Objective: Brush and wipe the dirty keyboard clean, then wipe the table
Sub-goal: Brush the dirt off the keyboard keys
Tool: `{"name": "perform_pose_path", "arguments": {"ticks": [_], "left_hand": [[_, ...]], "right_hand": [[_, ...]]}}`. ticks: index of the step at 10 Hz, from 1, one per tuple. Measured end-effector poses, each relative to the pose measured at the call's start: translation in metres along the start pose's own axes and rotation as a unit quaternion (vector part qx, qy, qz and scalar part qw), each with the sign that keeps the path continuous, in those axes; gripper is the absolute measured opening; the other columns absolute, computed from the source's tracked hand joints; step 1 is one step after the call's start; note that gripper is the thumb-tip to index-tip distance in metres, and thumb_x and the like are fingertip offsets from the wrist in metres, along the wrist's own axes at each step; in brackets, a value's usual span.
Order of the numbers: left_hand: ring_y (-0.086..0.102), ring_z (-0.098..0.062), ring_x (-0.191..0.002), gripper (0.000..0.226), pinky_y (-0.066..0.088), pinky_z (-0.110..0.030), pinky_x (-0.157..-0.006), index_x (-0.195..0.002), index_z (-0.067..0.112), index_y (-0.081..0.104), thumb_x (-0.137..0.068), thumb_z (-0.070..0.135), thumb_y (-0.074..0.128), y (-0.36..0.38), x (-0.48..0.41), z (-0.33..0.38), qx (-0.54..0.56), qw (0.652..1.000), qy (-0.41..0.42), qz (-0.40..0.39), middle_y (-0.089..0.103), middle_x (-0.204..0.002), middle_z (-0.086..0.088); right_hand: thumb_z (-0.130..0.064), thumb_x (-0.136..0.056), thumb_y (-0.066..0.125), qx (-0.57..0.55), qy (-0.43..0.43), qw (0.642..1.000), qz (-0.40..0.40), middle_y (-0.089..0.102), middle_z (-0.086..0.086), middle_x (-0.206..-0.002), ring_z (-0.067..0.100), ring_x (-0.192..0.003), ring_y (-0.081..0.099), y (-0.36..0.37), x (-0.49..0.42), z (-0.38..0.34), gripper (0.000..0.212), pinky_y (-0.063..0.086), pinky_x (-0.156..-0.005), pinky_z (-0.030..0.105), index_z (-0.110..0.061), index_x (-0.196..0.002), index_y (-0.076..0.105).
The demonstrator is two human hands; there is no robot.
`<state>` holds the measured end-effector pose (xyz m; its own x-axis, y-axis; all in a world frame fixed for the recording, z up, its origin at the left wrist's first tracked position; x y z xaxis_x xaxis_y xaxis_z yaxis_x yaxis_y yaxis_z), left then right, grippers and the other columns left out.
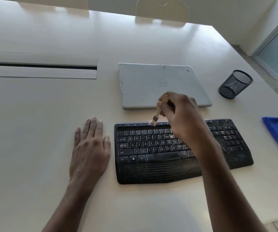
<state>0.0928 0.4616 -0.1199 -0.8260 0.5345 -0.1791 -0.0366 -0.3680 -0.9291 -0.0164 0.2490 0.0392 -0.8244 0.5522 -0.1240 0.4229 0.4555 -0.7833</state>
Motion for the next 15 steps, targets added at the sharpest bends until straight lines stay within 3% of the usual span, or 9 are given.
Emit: {"name": "perform_pose_path", "arguments": {"ticks": [2, 4, 5, 6, 7, 9, 11, 13, 15], "left_hand": [[0.018, -0.019, -0.161, 0.066, 0.012, -0.047, -0.132, -0.162, 0.01, 0.035, -0.103, 0.039, 0.028, 0.0, 0.0, 0.001, -0.003, 1.0, 0.0, -0.003, 0.028, -0.171, -0.009], [0.021, -0.021, -0.16, 0.065, 0.013, -0.047, -0.131, -0.16, 0.009, 0.037, -0.103, 0.038, 0.03, 0.0, 0.0, 0.0, 0.001, 1.0, 0.0, 0.002, 0.03, -0.17, -0.01], [0.021, -0.021, -0.16, 0.065, 0.013, -0.047, -0.131, -0.16, 0.009, 0.038, -0.103, 0.038, 0.03, 0.0, 0.0, 0.0, 0.0, 1.0, 0.0, 0.002, 0.03, -0.17, -0.011], [0.021, -0.021, -0.16, 0.065, 0.013, -0.048, -0.131, -0.16, 0.009, 0.038, -0.103, 0.038, 0.03, 0.0, 0.0, 0.0, -0.002, 1.0, 0.0, 0.002, 0.03, -0.17, -0.011], [0.021, -0.021, -0.16, 0.065, 0.012, -0.047, -0.131, -0.16, 0.009, 0.037, -0.103, 0.038, 0.03, -0.001, 0.0, 0.0, -0.002, 1.0, 0.0, 0.001, 0.03, -0.17, -0.011], [0.021, -0.021, -0.16, 0.066, 0.013, -0.047, -0.131, -0.161, 0.009, 0.037, -0.103, 0.039, 0.029, -0.001, 0.0, 0.0, -0.004, 1.0, 0.0, 0.001, 0.03, -0.17, -0.011], [0.02, -0.02, -0.16, 0.066, 0.012, -0.047, -0.132, -0.161, 0.009, 0.037, -0.103, 0.04, 0.029, 0.0, 0.0, 0.0, -0.008, 1.0, -0.003, -0.003, 0.029, -0.17, -0.01], [0.019, -0.021, -0.161, 0.067, 0.013, -0.047, -0.132, -0.161, 0.009, 0.036, -0.103, 0.04, 0.028, 0.0, 0.0, 0.0, -0.009, 1.0, 0.0, -0.004, 0.028, -0.17, -0.01], [0.02, -0.021, -0.16, 0.067, 0.013, -0.047, -0.131, -0.161, 0.009, 0.036, -0.103, 0.04, 0.028, -0.001, 0.0, 0.0, -0.006, 1.0, -0.002, -0.004, 0.029, -0.17, -0.01]], "right_hand": [[-0.008, -0.099, 0.065, -0.023, -0.048, 0.993, -0.102, 0.066, -0.02, -0.089, -0.019, -0.081, 0.062, 0.016, -0.003, 0.003, 0.016, 0.047, -0.069, 0.001, -0.023, -0.1, 0.071], [-0.009, -0.101, 0.06, 0.034, 0.033, 0.996, -0.078, 0.071, -0.006, -0.1, 0.005, -0.086, 0.07, -0.014, -0.005, 0.031, 0.014, 0.049, -0.066, 0.009, -0.016, -0.105, 0.072], [-0.012, -0.101, 0.062, 0.053, 0.036, 0.998, -0.024, 0.069, -0.009, -0.091, 0.004, -0.081, 0.07, -0.025, -0.005, 0.036, 0.012, 0.047, -0.059, 0.007, -0.019, -0.103, 0.073], [-0.014, -0.101, 0.065, 0.014, 0.014, 1.0, 0.011, 0.07, -0.017, -0.085, -0.003, -0.077, 0.07, -0.026, -0.004, 0.031, 0.012, 0.054, -0.067, 0.012, -0.022, -0.1, 0.074], [-0.012, -0.1, 0.067, -0.011, 0.012, 1.0, -0.022, 0.072, -0.017, -0.085, -0.004, -0.076, 0.07, -0.017, -0.002, 0.031, 0.012, 0.052, -0.068, 0.006, -0.02, -0.1, 0.075], [-0.01, -0.1, 0.064, 0.046, 0.068, 0.997, -0.012, 0.067, -0.017, -0.085, -0.004, -0.081, 0.066, -0.027, 0.004, 0.052, 0.014, 0.057, -0.078, 0.02, -0.018, -0.104, 0.074], [-0.023, -0.104, 0.06, 0.05, 0.06, 0.992, 0.103, 0.07, -0.003, -0.079, 0.005, -0.07, 0.066, -0.031, 0.019, 0.041, 0.015, 0.045, -0.054, 0.009, -0.016, -0.096, 0.071], [-0.028, -0.105, 0.057, 0.064, 0.101, 0.99, 0.073, 0.07, 0.001, -0.079, 0.011, -0.068, 0.066, -0.014, 0.03, 0.044, 0.024, 0.047, -0.054, 0.018, -0.014, -0.09, 0.07], [-0.024, -0.105, 0.058, 0.042, 0.082, 0.989, 0.118, 0.065, -0.002, -0.073, 0.011, -0.065, 0.063, -0.022, 0.035, 0.038, 0.026, 0.044, -0.051, 0.013, -0.011, -0.086, 0.07]]}}
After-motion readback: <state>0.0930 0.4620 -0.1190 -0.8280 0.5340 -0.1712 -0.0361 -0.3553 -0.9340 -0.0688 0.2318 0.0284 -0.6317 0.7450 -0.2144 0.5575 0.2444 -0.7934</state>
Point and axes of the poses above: each hand's wrist, its own x-axis away from the middle knuckle, its own y-axis out of the palm, z = x × y, the point moved 3 cm from there along -x, towards the middle knuckle
